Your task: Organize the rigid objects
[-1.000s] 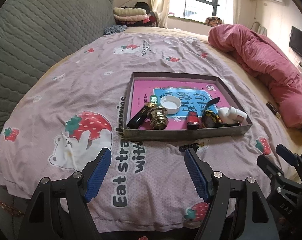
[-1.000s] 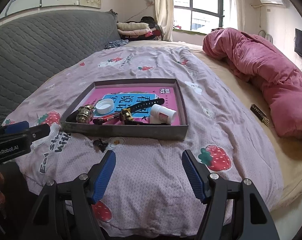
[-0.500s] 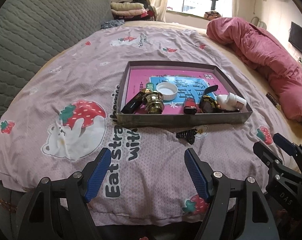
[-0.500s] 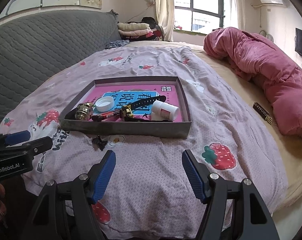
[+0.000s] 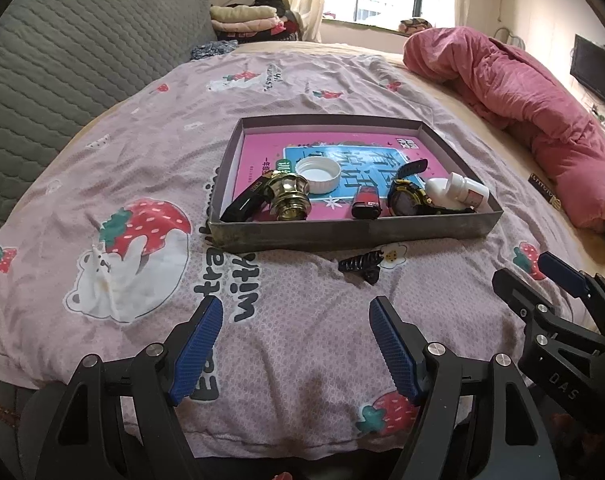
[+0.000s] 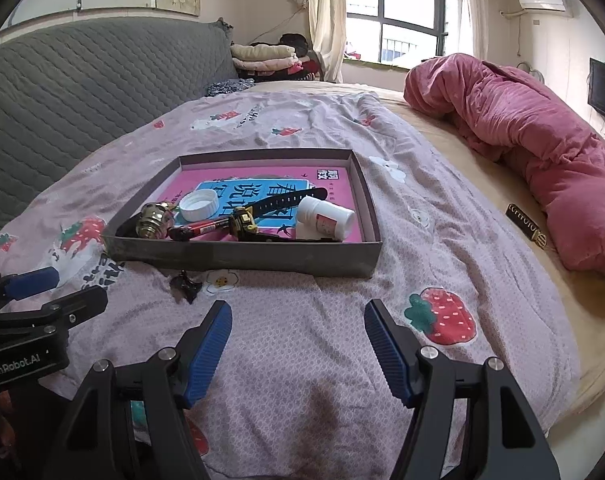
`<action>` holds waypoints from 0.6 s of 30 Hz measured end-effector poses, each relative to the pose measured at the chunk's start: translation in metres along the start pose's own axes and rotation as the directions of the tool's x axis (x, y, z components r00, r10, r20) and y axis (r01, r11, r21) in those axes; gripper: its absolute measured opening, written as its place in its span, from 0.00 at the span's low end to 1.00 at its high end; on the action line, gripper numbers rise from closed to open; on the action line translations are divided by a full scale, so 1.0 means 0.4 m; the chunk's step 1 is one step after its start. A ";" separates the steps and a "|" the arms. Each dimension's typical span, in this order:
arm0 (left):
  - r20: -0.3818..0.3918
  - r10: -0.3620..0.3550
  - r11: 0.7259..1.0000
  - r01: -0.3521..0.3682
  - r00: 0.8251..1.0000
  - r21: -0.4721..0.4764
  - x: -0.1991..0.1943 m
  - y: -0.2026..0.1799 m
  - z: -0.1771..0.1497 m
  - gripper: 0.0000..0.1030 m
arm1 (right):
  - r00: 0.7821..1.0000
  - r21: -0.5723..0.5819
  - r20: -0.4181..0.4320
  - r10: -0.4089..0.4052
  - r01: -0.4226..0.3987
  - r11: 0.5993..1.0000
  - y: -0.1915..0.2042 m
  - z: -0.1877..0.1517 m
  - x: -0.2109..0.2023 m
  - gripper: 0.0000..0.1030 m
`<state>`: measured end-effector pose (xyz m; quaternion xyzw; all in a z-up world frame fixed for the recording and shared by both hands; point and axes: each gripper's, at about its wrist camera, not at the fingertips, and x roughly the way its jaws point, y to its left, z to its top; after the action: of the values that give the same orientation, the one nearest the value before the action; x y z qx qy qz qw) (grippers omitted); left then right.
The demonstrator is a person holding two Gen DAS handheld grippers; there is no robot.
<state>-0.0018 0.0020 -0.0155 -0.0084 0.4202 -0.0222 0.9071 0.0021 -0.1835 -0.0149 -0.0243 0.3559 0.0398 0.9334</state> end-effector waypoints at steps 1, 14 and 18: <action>0.001 -0.002 1.000 0.002 1.000 0.000 0.003 0.000 0.000 0.75 | 1.000 -0.004 -0.004 -0.003 0.003 1.000 0.002 -0.001 0.004 0.66; -0.004 0.013 1.000 -0.014 1.000 -0.016 0.050 0.010 0.002 0.75 | 1.000 -0.053 0.001 -0.018 0.018 0.998 0.016 0.008 0.040 0.66; -0.006 0.019 1.000 -0.019 1.000 -0.025 0.057 0.019 0.005 0.75 | 1.000 -0.022 -0.011 -0.017 0.017 1.000 0.003 0.008 0.045 0.66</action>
<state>0.0146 0.0084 -0.0320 -0.0156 0.4230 -0.0082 0.9060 0.0176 -0.1810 -0.0245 -0.0377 0.3604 0.0358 0.9314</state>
